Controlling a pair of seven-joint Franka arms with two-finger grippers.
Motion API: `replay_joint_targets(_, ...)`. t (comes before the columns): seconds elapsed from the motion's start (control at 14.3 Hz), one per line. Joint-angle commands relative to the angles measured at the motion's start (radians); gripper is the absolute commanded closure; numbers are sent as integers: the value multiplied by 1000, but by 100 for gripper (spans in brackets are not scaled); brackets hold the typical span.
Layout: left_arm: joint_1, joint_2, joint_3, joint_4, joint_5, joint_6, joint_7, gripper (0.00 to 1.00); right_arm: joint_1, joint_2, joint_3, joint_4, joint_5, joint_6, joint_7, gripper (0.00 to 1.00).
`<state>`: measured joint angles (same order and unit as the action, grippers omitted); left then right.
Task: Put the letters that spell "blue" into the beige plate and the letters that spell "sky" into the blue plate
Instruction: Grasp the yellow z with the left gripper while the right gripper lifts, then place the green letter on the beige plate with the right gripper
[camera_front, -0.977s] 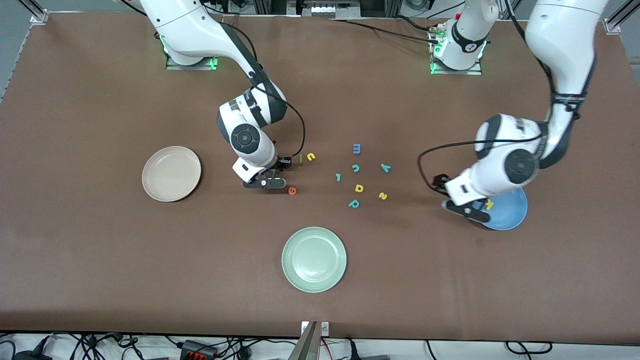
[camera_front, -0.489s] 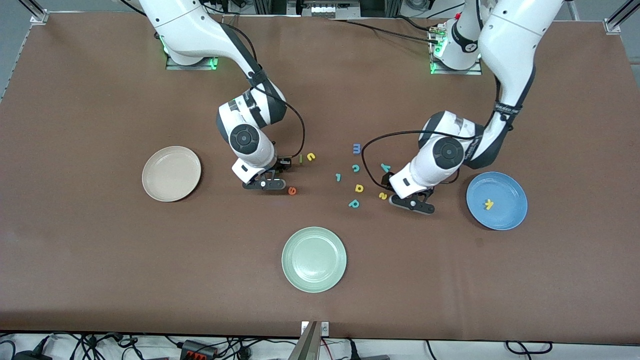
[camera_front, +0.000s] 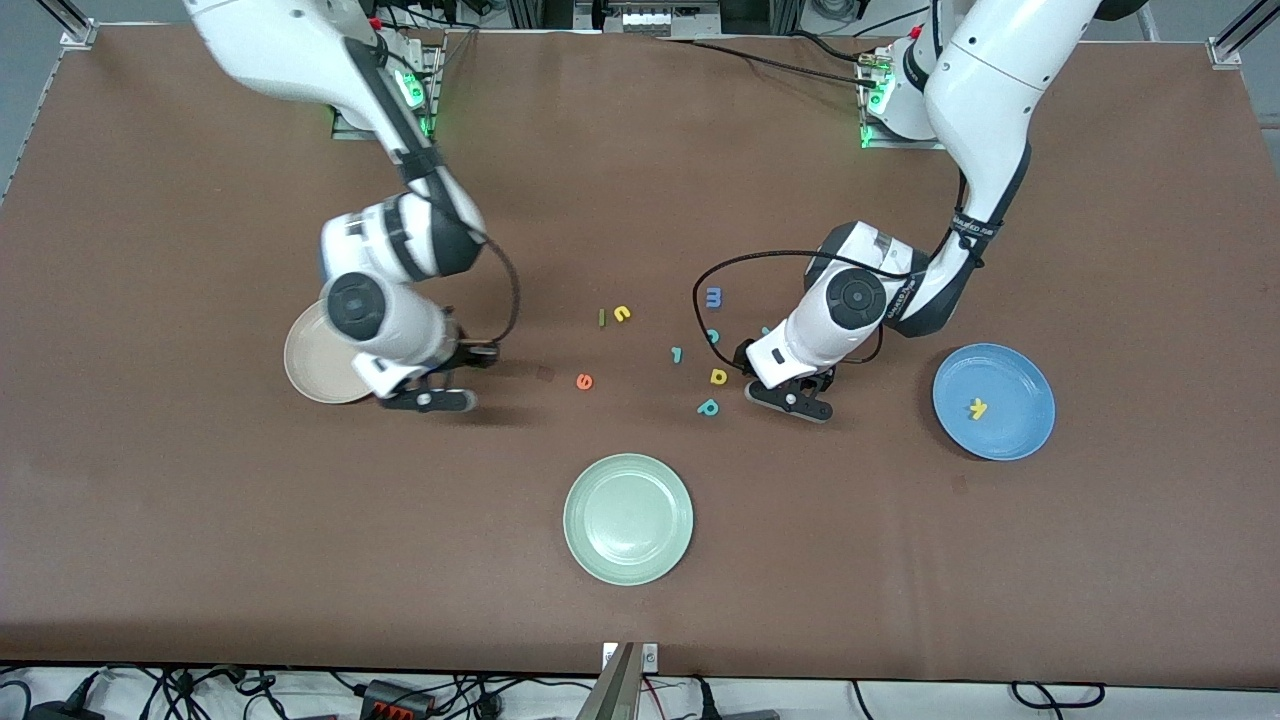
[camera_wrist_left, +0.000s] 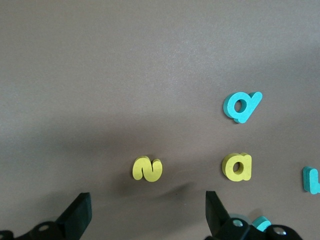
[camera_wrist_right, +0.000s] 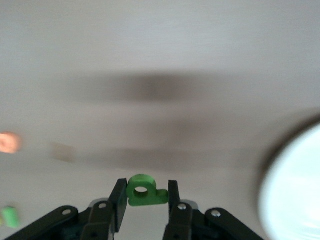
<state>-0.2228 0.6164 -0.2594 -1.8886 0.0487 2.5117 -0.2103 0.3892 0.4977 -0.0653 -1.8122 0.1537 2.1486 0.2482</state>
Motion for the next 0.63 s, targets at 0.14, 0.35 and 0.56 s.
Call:
replay_joint_targets(0.14,-21,42,20,51,83,4,-17,0,-36,-21,-111,-42,-28,-125,-164,77)
replay_joint_targets(0.35,-24,45,22,63,86,4,-17,0,-38,-21,-175,-84,-29,-128,-259,76)
replay_joint_targets(0.56,-26,65,22,81,97,4,-17,0,-47,1,-203,-101,-29,-105,-306,74)
